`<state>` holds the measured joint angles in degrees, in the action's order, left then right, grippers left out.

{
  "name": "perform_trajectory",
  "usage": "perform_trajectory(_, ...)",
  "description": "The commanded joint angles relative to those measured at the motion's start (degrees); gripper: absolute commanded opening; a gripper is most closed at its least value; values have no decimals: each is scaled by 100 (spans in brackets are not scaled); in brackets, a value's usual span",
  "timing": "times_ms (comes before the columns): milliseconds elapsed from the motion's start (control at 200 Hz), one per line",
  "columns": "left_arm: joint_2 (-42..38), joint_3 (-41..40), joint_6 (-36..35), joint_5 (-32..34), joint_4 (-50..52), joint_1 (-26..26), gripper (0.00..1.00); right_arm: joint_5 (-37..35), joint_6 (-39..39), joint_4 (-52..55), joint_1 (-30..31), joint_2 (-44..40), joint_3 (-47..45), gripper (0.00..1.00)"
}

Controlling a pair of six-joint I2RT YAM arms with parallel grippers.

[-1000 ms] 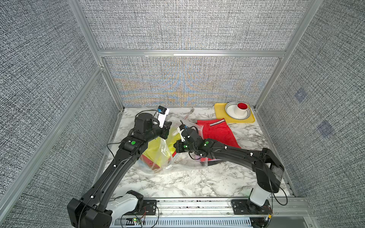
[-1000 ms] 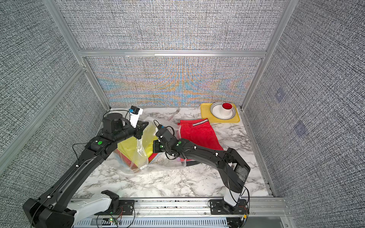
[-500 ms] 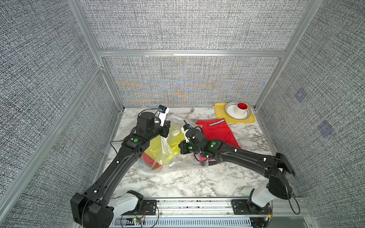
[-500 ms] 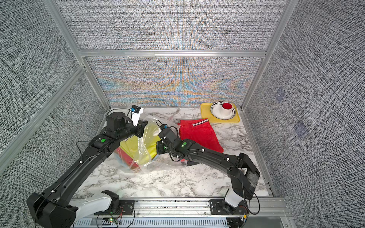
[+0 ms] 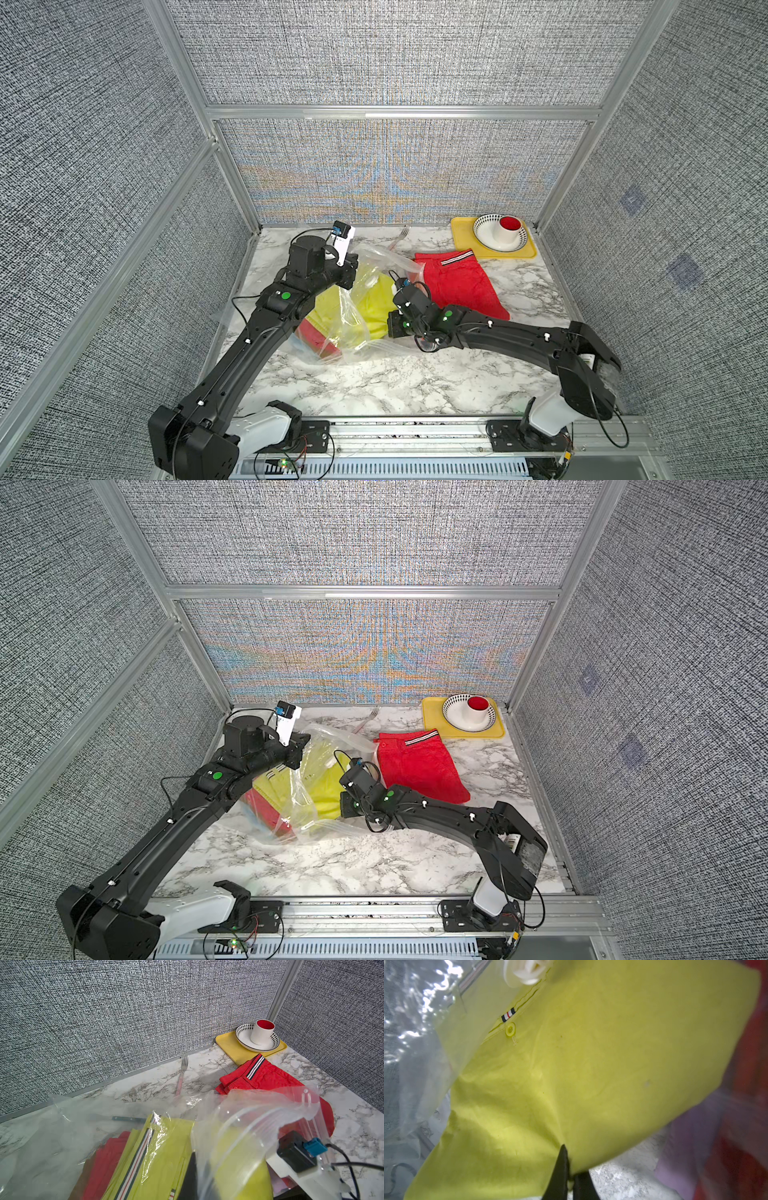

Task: Take the trousers out of the vacuum bag
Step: Take out the trousers from the vacuum bag.

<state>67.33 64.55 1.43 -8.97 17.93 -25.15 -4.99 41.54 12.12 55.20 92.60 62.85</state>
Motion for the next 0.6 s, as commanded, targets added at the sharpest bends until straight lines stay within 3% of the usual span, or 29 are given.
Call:
perform_trajectory(0,15,50,-29,36,-176,4,0,103,403,-493,17,-64,-130,37)
perform_trajectory(80,36,66,-22,36,-184,7,0,132,709,-736,54,-133,-257,52)
perform_trajectory(190,48,75,15,20,-235,2,0,78,1068,-863,110,-200,-396,61)
perform_trajectory(596,17,95,-63,32,-273,6,0,236,2462,-1665,189,-359,-1080,75)
